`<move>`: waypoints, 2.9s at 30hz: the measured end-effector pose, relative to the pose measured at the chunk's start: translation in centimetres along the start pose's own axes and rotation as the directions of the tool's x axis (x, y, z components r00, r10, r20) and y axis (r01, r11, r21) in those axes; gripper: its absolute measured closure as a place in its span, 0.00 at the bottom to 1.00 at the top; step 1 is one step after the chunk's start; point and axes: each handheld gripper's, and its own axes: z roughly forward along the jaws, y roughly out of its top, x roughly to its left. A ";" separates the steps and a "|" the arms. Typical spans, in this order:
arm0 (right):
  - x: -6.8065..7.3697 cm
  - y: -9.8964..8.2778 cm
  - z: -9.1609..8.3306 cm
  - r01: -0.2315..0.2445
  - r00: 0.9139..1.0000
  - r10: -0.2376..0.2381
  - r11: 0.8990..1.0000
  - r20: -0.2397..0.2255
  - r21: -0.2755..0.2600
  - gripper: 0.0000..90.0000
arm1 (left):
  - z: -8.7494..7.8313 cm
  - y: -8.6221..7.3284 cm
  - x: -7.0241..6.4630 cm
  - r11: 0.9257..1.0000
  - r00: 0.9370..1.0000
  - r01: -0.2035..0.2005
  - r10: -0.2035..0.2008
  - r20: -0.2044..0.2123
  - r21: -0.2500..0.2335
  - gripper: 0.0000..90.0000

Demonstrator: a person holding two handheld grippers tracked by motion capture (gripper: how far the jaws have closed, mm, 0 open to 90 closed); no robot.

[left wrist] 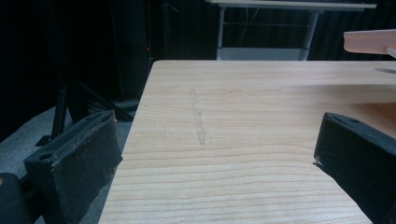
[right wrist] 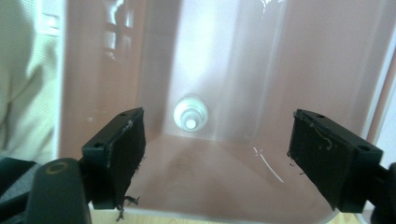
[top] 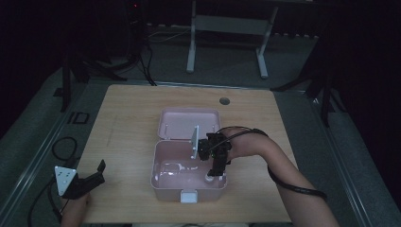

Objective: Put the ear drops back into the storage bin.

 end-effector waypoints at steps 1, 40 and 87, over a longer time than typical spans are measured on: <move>0.0 -0.1 -0.1 0.004 1.000 -0.004 1.000 0.011 -0.005 0.20 | 0.0 0.0 0.0 1.000 1.000 0.000 0.000 0.000 0.000 0.01; 0.2 -13.3 2.7 -0.330 0.937 0.339 0.939 0.088 -0.099 0.20 | 0.0 0.0 0.0 1.000 1.000 -0.007 0.007 -0.003 0.003 0.01; 5.0 -23.6 10.1 -0.573 0.261 0.927 0.374 0.270 -0.729 0.16 | 0.0 0.0 0.0 1.000 1.000 -0.004 0.004 -0.003 0.001 0.01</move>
